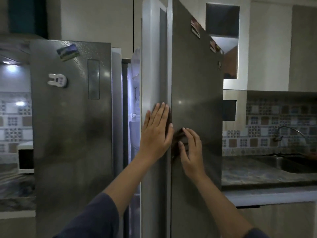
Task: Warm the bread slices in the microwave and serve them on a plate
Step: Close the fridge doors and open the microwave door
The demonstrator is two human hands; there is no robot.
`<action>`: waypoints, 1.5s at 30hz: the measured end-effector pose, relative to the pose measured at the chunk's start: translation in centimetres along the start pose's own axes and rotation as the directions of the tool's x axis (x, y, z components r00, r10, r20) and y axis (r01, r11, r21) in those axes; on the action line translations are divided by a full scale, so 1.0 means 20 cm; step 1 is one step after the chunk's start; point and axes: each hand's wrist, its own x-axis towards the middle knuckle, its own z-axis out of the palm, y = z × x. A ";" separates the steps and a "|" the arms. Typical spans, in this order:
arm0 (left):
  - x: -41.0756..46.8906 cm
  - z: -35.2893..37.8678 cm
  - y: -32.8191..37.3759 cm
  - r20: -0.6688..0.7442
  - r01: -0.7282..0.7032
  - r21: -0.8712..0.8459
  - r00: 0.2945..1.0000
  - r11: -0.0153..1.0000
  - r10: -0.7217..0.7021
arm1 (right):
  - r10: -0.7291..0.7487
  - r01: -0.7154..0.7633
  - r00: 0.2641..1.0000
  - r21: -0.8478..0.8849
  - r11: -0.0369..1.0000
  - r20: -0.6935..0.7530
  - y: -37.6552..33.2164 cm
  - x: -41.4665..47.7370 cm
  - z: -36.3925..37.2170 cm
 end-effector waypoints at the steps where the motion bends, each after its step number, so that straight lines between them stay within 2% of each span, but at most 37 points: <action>1: 0.01 0.01 -0.03 -0.012 0.014 0.012 1.000 1.000 -0.014 | -0.009 0.009 1.000 -0.006 1.000 -0.012 0.02 0.04 0.03; 6: 0.08 0.06 -0.21 -0.061 0.039 0.103 0.998 0.994 -0.033 | -0.032 0.031 0.999 -0.033 0.999 -0.016 0.09 0.21 0.18; 12: 0.08 0.17 -0.38 -0.021 0.008 0.171 1.000 0.985 -0.004 | -0.024 0.029 0.999 -0.101 0.994 0.045 0.18 0.32 0.34; 17: 0.07 0.28 -0.49 -0.033 0.088 0.201 0.996 0.976 -0.083 | 0.027 -0.014 0.997 -0.165 0.986 0.078 0.19 0.34 0.48; 22: 0.05 0.36 -0.63 0.032 0.096 0.238 0.994 0.966 -0.106 | 0.058 -0.033 0.994 -0.260 0.965 0.088 0.21 0.42 0.58; 26: 0.05 0.40 -0.78 0.094 0.087 0.230 0.989 0.969 -0.111 | 0.115 -0.043 0.976 -0.357 0.933 0.183 0.25 0.47 0.66; 35: 0.05 0.52 -1.00 0.361 0.087 0.227 0.917 0.970 -0.166 | 0.219 0.006 0.911 -0.543 0.839 0.348 0.31 0.57 0.80; 39: 0.06 0.59 -1.05 0.381 0.115 0.237 0.902 0.965 -0.201 | 0.223 0.010 0.916 -0.577 0.817 0.332 0.34 0.59 0.87; 45: 0.03 0.64 -1.10 0.376 0.086 0.246 0.910 0.965 -0.177 | 0.177 0.078 0.927 -0.632 0.771 0.331 0.41 0.57 0.88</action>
